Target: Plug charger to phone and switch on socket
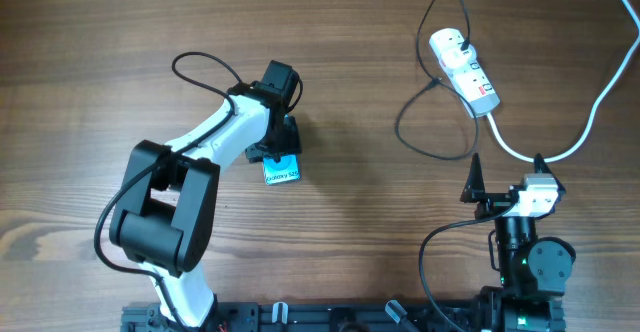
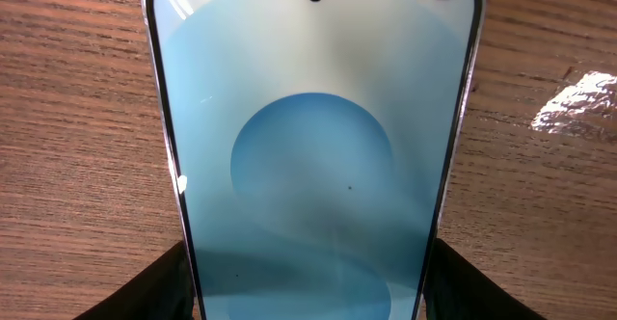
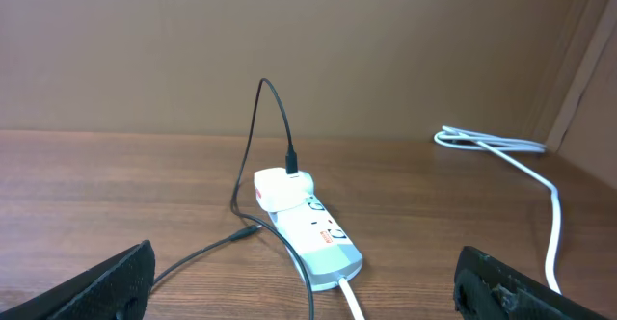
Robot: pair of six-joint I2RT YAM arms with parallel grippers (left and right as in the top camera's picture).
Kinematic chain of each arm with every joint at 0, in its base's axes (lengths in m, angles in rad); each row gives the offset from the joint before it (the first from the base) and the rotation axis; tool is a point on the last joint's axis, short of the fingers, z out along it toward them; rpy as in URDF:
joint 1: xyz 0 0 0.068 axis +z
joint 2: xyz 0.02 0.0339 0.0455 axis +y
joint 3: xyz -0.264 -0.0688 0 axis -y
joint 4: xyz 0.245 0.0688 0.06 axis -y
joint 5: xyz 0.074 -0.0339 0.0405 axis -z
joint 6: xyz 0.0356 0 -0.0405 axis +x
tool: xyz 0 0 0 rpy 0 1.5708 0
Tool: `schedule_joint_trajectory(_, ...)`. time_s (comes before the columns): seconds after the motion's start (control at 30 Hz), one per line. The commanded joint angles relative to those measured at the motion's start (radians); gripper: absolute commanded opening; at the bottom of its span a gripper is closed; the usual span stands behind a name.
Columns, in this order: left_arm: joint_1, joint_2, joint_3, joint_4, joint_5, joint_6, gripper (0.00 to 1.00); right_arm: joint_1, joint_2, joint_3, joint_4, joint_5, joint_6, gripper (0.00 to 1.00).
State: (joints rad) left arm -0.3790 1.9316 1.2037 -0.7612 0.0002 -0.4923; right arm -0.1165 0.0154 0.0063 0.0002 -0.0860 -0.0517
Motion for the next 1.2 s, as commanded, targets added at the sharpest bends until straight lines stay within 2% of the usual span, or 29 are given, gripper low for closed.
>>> schedule_joint_trajectory(0.0, -0.002, 0.039, -0.017, 0.000, 0.027, -0.013, 0.57, 0.005, -0.012, -0.001, 0.005, -0.011, -0.008, 1.00)
schedule_joint_trajectory(0.73, -0.002, -0.124, 0.014, -0.066, 0.002, -0.011, 0.57, 0.005, -0.012, -0.001, 0.005, -0.012, -0.008, 1.00)
schedule_joint_trajectory(1.17, -0.002, -0.338, 0.014, -0.138, 0.036, -0.041, 0.57, 0.005, -0.012, -0.001, 0.005, -0.012, -0.008, 1.00)
